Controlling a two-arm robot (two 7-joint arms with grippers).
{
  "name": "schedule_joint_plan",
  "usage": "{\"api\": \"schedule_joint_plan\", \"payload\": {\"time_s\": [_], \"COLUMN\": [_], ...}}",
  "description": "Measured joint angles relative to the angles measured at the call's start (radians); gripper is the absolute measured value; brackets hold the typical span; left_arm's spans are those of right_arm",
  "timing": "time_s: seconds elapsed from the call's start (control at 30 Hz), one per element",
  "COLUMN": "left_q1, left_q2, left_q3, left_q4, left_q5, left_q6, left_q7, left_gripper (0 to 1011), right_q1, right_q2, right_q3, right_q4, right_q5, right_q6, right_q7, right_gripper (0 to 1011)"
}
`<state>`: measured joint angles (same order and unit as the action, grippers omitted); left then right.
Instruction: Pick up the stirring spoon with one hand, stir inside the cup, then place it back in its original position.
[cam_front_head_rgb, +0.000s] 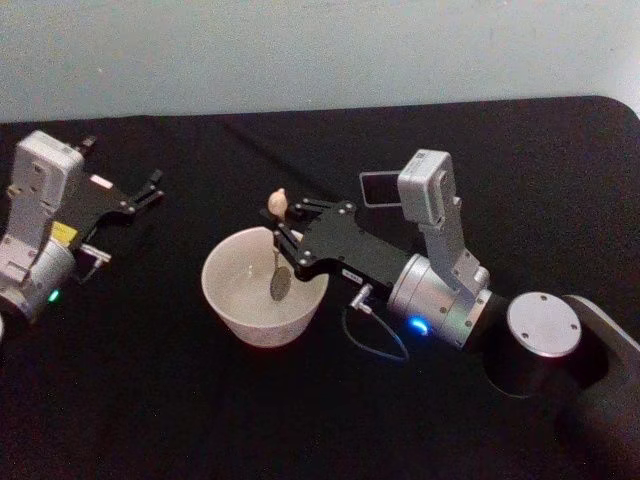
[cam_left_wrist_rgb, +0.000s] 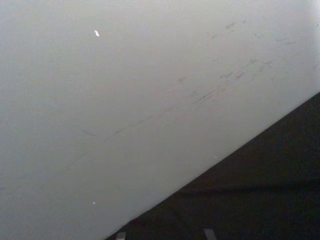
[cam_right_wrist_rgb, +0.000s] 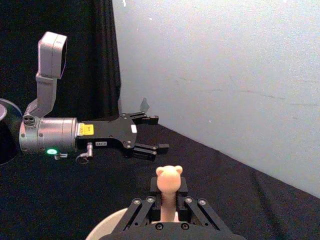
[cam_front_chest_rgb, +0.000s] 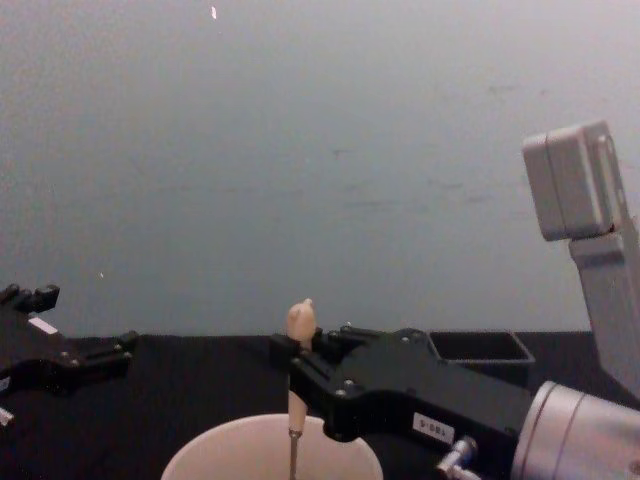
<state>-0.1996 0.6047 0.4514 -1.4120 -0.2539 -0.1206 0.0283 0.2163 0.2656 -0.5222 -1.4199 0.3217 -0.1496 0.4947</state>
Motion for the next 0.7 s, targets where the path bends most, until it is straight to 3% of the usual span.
{"api": "schedule_joint_plan", "payload": {"time_s": [0.7], "left_q1": [0.000], "left_q2": [0.000], "left_q3": [0.000], "left_q4": [0.000], "left_q5": [0.000], "left_q6": [0.000], "left_q7": [0.000], "left_gripper": [1001], "right_q1": [-0.058], "right_q2": [0.054], "right_q3": [0.001], "right_q4": [-0.081], "right_q5": [0.012], "right_q6": [0.014], "right_q7": [0.025], "right_gripper": [173]}}
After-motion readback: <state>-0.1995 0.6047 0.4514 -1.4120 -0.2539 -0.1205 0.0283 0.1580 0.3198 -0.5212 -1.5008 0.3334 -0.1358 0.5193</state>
